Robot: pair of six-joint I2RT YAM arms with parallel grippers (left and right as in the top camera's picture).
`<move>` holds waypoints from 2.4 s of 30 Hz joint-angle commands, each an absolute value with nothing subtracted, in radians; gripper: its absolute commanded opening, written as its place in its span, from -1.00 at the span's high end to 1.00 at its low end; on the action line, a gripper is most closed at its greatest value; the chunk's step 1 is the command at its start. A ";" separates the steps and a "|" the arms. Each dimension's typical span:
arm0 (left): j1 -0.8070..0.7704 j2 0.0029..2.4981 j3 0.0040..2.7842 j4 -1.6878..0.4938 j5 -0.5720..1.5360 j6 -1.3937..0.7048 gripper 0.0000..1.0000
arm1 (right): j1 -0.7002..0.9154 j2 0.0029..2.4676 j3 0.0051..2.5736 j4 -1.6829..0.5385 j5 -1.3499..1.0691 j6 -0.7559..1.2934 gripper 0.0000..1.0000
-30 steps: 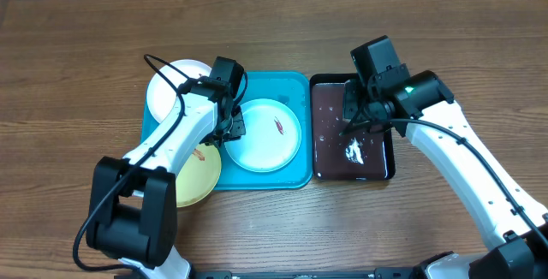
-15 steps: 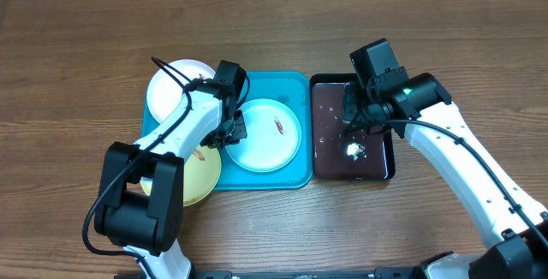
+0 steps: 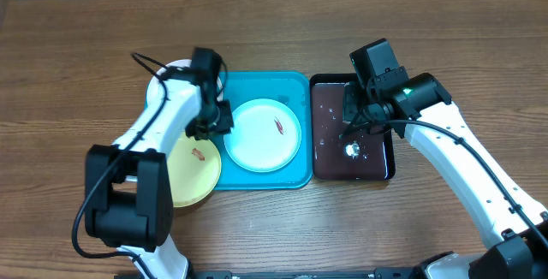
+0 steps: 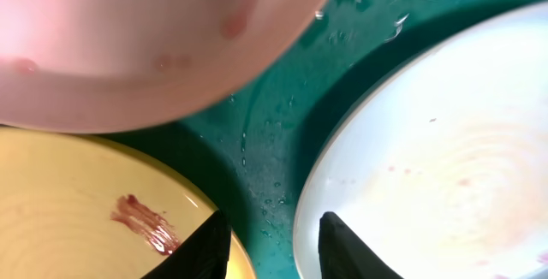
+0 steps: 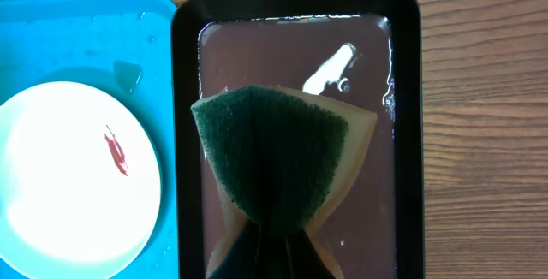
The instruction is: Clean dirty plates on tray and stack at the side
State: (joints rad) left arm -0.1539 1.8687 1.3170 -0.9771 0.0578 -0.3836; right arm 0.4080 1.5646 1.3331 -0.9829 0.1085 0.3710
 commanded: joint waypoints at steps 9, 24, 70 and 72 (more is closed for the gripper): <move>-0.150 1.881 1.304 -0.937 0.173 -0.310 0.26 | 0.406 1.565 1.333 -0.974 0.118 0.362 0.93; -0.158 1.881 1.206 -0.855 0.168 -0.321 0.46 | 0.406 1.565 1.328 -0.975 0.118 0.362 0.93; -0.158 1.881 1.193 -0.823 0.169 -0.340 0.77 | 0.406 1.566 1.079 -0.682 0.118 0.302 0.93; -0.158 1.881 1.193 -0.822 0.168 -0.340 0.78 | 0.406 1.566 1.074 -0.682 0.118 0.303 0.93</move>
State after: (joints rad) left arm -0.1444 1.8687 1.2007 -0.8223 0.1581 -0.3397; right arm 0.4080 1.5646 1.0809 -0.6960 0.1085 0.3134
